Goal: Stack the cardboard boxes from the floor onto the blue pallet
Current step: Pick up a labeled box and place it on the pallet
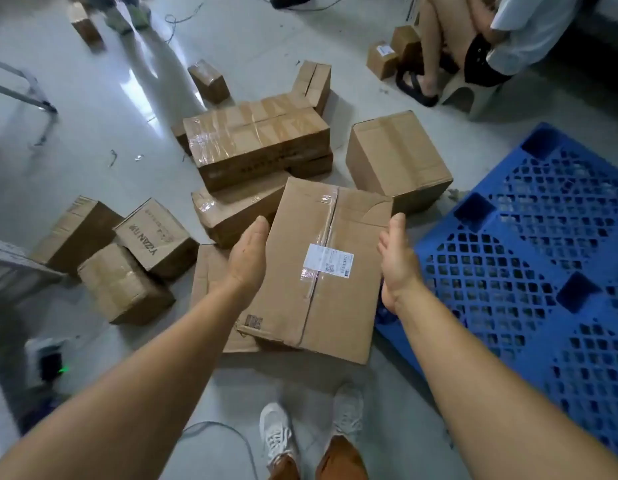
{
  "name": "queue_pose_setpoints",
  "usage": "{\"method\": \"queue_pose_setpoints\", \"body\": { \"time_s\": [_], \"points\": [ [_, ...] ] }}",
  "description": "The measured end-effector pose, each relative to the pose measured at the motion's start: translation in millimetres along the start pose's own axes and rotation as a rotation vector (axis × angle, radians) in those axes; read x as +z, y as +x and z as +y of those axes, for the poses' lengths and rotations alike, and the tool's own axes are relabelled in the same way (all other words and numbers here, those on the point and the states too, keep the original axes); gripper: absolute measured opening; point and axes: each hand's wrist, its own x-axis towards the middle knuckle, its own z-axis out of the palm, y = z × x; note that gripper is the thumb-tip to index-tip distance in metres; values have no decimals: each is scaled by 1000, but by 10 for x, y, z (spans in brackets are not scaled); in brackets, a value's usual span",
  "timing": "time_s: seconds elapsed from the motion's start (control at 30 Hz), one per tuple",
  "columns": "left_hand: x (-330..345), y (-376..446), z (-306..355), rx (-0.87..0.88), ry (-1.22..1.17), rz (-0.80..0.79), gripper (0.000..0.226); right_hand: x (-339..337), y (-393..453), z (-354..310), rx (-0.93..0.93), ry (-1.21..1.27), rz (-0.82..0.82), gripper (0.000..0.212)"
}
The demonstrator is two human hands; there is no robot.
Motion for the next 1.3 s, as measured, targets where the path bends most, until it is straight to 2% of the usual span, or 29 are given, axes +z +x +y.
{"method": "queue_pose_setpoints", "body": {
  "time_s": [0.17, 0.27, 0.37, 0.47, 0.57, 0.7, 0.83, 1.03, 1.1, 1.2, 1.3],
  "points": [
    [157, 453, -417, -30, 95, 10, 55, -35, 395, 319, 43, -14, 44, 69],
    [260, 801, -736, -107, 104, -70, 64, -69, 696, 572, 72, -32, 67, 70],
    [362, 1076, -1049, -86, 141, -69, 57, -138, 1000, 878, 101, -49, 73, 70],
    [459, 1335, -1296, -87, 206, -47, 59, -185, 1275, 1167, 136, -97, 94, 79],
    [521, 1604, -1526, -109, 245, -55, 68, -236, 1506, 1420, 159, -163, 142, 97],
    [592, 1917, -1804, -119, 339, -48, 81, -313, 1785, 1716, 154, -242, 210, 83],
    [645, 2199, -2027, -147, 448, -20, 105, -334, 2019, 1959, 170, -283, 225, 96],
    [700, 2502, -2273, -179, 551, 16, 115, -278, 2240, 2230, 240, -311, 233, 127],
    [688, 2571, -2327, -184, 576, 36, 118, -296, 2294, 2296, 261, -319, 248, 122],
    [646, 2674, -2443, -199, 596, 41, 115, -332, 2368, 2379, 258, -358, 265, 101],
    [591, 2742, -2510, -245, 500, 1, 106, -377, 2393, 2451, 274, -348, 274, 92]
  ]
}}
